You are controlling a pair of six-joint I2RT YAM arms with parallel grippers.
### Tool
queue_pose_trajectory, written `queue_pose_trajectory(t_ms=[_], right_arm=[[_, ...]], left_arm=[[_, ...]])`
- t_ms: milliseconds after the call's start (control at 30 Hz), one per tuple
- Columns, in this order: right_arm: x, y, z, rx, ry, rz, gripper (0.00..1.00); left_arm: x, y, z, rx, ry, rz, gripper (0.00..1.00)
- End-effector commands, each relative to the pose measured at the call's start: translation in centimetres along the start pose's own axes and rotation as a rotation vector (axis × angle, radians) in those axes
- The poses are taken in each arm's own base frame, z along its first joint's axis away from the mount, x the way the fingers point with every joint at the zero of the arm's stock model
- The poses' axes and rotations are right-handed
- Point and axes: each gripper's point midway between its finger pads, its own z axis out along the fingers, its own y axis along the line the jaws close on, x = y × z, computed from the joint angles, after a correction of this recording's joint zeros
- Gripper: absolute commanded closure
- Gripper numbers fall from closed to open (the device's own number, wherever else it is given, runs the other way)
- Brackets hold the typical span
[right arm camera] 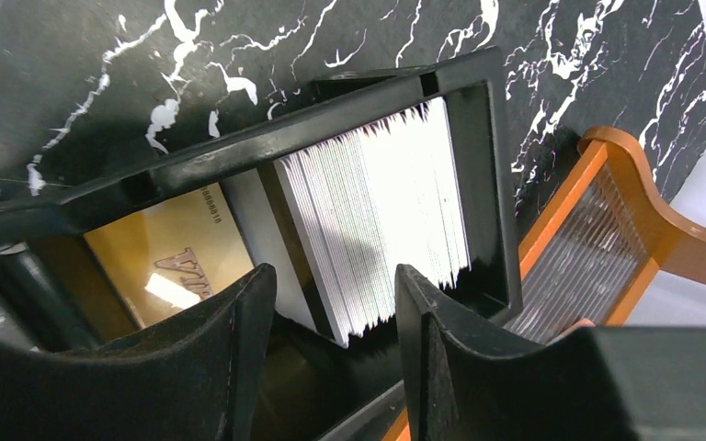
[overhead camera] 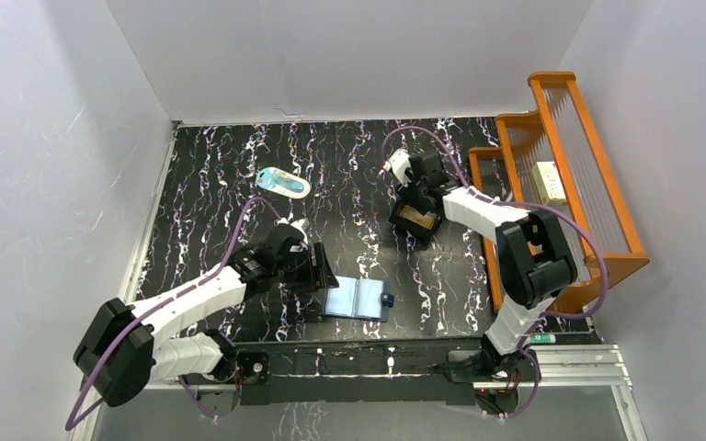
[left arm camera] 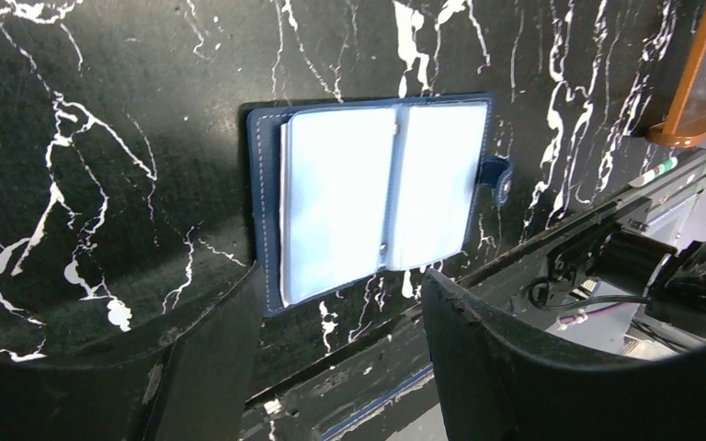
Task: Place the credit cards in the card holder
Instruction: Pick up the credit card from the storage box.
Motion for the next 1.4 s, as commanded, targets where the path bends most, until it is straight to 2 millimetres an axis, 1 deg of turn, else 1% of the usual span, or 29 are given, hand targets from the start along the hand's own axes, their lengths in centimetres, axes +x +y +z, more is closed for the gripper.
queue_pose_trajectory(t_ms=[0,167,300,467,633,733,800,867,933,1033,1133,1200,1300,1367], right_arm=[[-0.8,-1.5,1.6,0.052,-0.029,-0.069,0.42],[-0.5,-1.4,2.4,0.053,-0.027,-0.058,0.46],[-0.2,-2.2,2.5,0.099,-0.007,-0.047,0.53],[-1.0,-3.1,1.7,0.125,-0.024,-0.035,0.62],[-1.7,-3.5,0.9,0.132,-0.046,-0.017,0.64],[-1.6,-3.8,0.7,0.144,-0.039,-0.016,0.65],[-1.6,-4.0,0.5,0.150,-0.038,-0.018,0.67],[-1.7,-3.9,0.4,0.143,-0.041,-0.015,0.72],[-2.5,-4.5,-0.6,0.153,-0.071,-0.006,0.74],[-2.6,-4.7,-1.1,0.154,-0.070,0.003,0.76],[-2.8,-4.8,-1.6,0.148,-0.070,0.013,0.76],[-2.8,-4.8,-1.8,0.146,-0.070,0.013,0.79],[-2.9,-4.5,-2.4,0.120,-0.064,0.034,0.85],[-3.3,-4.1,-3.2,0.078,-0.076,0.063,0.90]], left_arm=[[0.6,0.2,-0.5,0.014,0.005,-0.017,0.39],[0.7,0.3,-0.7,0.018,-0.002,-0.031,0.39],[1.0,0.1,-0.5,0.038,0.008,-0.040,0.40],[1.1,-0.2,-0.4,0.052,0.015,-0.047,0.40],[1.1,-0.3,-0.3,0.060,0.017,-0.051,0.40],[1.1,-0.3,-0.2,0.060,0.021,-0.052,0.40],[1.2,-0.3,-0.2,0.060,0.021,-0.052,0.40],[1.2,-0.2,-0.1,0.059,0.023,-0.052,0.40],[1.3,-0.3,0.0,0.063,0.028,-0.053,0.41],[1.4,-0.4,0.1,0.068,0.039,-0.052,0.41],[1.4,-0.5,0.2,0.070,0.043,-0.051,0.41],[1.3,-0.6,0.2,0.074,0.045,-0.051,0.42],[1.3,-0.9,0.1,0.082,0.046,-0.054,0.42],[1.1,-1.5,-0.3,0.103,0.047,-0.060,0.43]])
